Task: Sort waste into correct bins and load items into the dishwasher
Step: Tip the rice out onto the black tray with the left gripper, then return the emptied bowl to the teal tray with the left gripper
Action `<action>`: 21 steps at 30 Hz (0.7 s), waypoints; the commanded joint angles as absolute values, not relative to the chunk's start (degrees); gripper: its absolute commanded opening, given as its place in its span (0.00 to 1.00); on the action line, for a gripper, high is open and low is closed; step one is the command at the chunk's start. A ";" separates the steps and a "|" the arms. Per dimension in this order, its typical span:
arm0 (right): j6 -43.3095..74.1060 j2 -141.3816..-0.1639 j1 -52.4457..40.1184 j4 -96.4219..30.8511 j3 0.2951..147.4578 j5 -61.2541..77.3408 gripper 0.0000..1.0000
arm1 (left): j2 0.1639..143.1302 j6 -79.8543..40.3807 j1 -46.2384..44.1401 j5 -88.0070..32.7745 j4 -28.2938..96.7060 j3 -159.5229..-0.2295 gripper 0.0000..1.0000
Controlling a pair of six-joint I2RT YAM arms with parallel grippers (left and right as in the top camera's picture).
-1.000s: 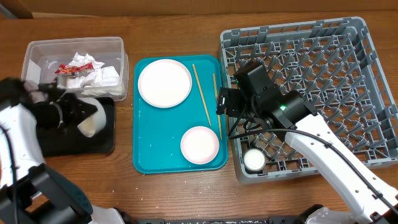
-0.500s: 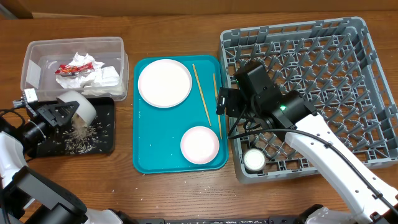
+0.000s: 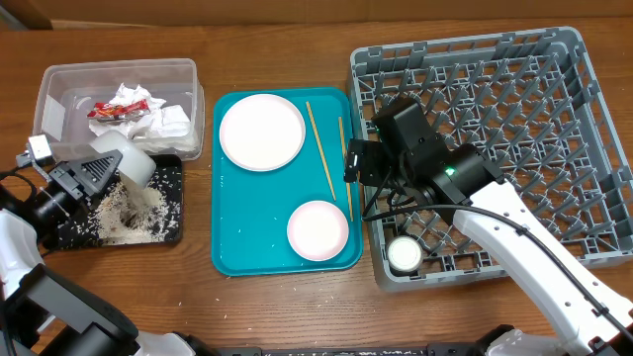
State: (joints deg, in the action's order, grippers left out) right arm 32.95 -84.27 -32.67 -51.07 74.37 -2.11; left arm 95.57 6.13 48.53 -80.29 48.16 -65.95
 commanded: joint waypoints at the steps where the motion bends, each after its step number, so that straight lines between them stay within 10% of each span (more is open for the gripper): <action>1: 32.53 -82.63 -32.49 -50.89 75.61 -2.26 0.97 | 94.39 5.96 50.15 -88.53 48.16 -65.49 0.04; 21: 32.53 -82.63 -32.49 -50.87 75.61 -2.24 0.97 | 94.39 5.54 55.55 -90.61 52.03 -65.49 0.04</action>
State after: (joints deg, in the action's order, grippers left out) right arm 32.95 -84.27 -32.67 -51.07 74.37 -2.09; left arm 95.57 5.91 55.09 -88.31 51.88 -65.93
